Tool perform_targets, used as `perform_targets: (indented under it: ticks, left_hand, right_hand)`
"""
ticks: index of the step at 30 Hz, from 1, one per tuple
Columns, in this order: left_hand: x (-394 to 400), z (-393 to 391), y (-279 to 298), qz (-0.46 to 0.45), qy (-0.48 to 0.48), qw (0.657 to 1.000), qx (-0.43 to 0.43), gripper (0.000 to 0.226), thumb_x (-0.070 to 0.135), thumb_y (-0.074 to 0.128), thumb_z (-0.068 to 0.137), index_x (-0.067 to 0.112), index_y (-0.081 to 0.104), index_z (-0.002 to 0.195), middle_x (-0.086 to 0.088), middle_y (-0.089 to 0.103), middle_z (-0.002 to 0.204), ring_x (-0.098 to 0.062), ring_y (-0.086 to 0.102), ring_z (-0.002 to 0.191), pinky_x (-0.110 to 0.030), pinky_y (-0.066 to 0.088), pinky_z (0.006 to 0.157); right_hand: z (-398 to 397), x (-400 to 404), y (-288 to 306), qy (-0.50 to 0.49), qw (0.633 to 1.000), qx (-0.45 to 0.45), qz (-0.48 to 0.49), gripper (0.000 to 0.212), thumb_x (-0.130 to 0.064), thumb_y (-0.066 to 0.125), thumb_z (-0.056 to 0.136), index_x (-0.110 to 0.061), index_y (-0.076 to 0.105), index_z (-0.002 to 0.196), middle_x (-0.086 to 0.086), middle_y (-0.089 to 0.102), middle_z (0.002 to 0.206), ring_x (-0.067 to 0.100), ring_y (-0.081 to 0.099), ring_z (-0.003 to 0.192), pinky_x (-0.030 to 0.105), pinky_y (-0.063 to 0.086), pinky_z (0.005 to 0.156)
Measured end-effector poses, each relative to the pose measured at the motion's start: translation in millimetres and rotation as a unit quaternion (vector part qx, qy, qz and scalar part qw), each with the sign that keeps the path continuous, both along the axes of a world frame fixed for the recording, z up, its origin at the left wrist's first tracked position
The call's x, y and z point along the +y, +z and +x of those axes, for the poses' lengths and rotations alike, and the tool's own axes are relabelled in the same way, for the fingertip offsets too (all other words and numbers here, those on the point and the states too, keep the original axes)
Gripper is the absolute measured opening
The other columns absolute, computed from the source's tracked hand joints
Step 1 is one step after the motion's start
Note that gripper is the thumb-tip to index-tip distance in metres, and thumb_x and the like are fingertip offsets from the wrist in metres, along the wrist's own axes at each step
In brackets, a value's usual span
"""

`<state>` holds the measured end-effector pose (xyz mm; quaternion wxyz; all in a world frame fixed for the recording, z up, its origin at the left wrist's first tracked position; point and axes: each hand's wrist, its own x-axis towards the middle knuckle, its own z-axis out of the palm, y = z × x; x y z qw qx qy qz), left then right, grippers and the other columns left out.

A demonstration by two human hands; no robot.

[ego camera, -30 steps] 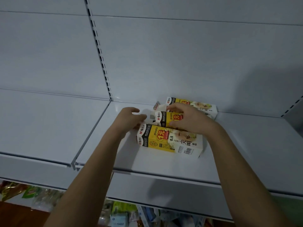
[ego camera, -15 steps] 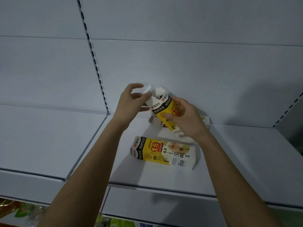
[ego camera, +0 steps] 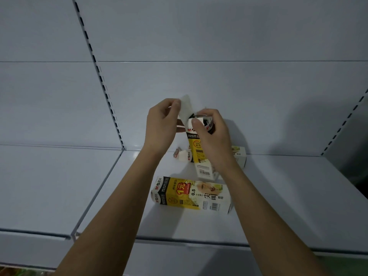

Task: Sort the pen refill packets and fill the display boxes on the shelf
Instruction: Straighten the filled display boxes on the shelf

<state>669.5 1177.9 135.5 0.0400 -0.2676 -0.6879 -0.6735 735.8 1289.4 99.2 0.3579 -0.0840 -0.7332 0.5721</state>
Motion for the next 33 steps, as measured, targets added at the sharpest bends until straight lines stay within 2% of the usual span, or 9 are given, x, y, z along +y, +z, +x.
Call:
perform_targets:
  ticks: [5,10,13,16,20,24,27,30,33]
  left_hand:
    - [2.0,4.5,-5.1,-0.029,-0.028,0.997,0.072,0.026,0.028,0.054,0.101,0.018,0.071,0.119,0.005,0.072,0.108,-0.012,0.069,0.097,-0.034,0.061,0.075]
    - [4.6,10.6,-9.0,-0.057,-0.020,0.995,0.080,0.020,0.032,0.063,0.095,0.024,0.076,0.108,0.012,0.073,0.106,-0.005,0.067,0.100,-0.034,0.058,0.086]
    - [6.2,12.1,-8.8,-0.064,-0.008,0.996,0.066,0.018,0.021,0.065,0.093,0.026,0.076,0.106,0.013,0.072,0.106,-0.003,0.065,0.101,-0.025,0.057,0.081]
    - [6.9,12.2,-5.9,-0.086,0.004,0.994,0.066,0.023,0.018,0.064,0.091,0.027,0.074,0.110,0.014,0.072,0.110,0.001,0.064,0.103,-0.023,0.056,0.085]
    - [5.0,12.1,-2.6,-0.118,0.001,0.989,0.085,0.026,0.019,0.063,0.092,0.024,0.074,0.115,0.012,0.071,0.115,0.003,0.063,0.107,-0.025,0.054,0.094]
    - [2.6,11.0,-1.4,-0.122,0.007,0.988,0.091,0.026,0.016,0.062,0.091,0.024,0.075,0.113,0.013,0.072,0.111,0.002,0.064,0.104,-0.025,0.054,0.093]
    - [1.4,8.2,-2.9,-0.141,0.011,0.985,0.097,0.026,0.017,0.061,0.094,0.025,0.075,0.114,0.010,0.073,0.111,-0.001,0.066,0.103,-0.026,0.056,0.091]
    - [1.6,8.3,-7.6,-0.170,-0.004,0.980,0.106,0.029,0.022,0.053,0.100,0.024,0.069,0.125,0.005,0.070,0.121,-0.006,0.064,0.110,-0.030,0.053,0.096]
    - [4.6,13.0,-15.9,-0.250,-0.031,0.952,0.175,0.037,0.029,0.041,0.106,0.023,0.055,0.139,0.003,0.052,0.146,-0.008,0.040,0.139,-0.033,0.034,0.115]
  right_hand:
    - [-1.5,-5.7,-3.8,0.002,0.999,0.025,-0.021,0.012,-0.028,0.058,0.098,-0.021,0.063,0.107,-0.005,0.066,0.103,0.007,0.064,0.090,0.019,0.051,0.075]
    - [-1.6,-9.8,-3.6,0.041,0.998,0.029,-0.047,0.012,-0.025,0.059,0.098,-0.016,0.061,0.105,-0.004,0.063,0.089,0.003,0.060,0.077,0.018,0.048,0.066]
    - [-0.6,-11.9,-4.0,0.047,0.997,0.043,-0.052,0.021,-0.016,0.058,0.098,-0.018,0.061,0.119,-0.001,0.067,0.104,0.005,0.065,0.092,0.018,0.052,0.072]
    - [-3.3,-12.7,-6.6,0.047,0.996,0.039,-0.071,0.041,-0.014,0.058,0.098,-0.024,0.051,0.137,-0.010,0.060,0.128,-0.001,0.060,0.111,0.017,0.053,0.082]
    - [-8.0,-11.9,-9.9,0.046,0.995,0.032,-0.084,0.051,-0.012,0.060,0.097,-0.024,0.044,0.145,-0.023,0.053,0.123,-0.010,0.056,0.112,0.015,0.051,0.085]
    - [-10.0,-13.7,-10.5,0.049,0.995,0.031,-0.085,0.049,-0.008,0.063,0.094,-0.021,0.049,0.138,-0.014,0.059,0.121,-0.006,0.062,0.103,0.017,0.053,0.078]
    - [-13.6,-15.9,-14.4,0.062,0.995,0.038,-0.070,0.048,-0.005,0.069,0.089,-0.017,0.052,0.132,0.000,0.064,0.116,0.007,0.067,0.097,0.026,0.057,0.072]
    - [-16.0,-17.4,-21.6,0.068,0.995,0.047,-0.062,0.052,-0.019,0.071,0.084,-0.015,0.050,0.132,0.002,0.064,0.117,0.016,0.066,0.104,0.041,0.060,0.080]
    - [-16.7,-11.7,-21.2,0.069,0.993,0.043,-0.084,0.058,-0.033,0.063,0.084,-0.014,0.045,0.136,-0.007,0.064,0.108,0.009,0.063,0.100,0.032,0.055,0.080]
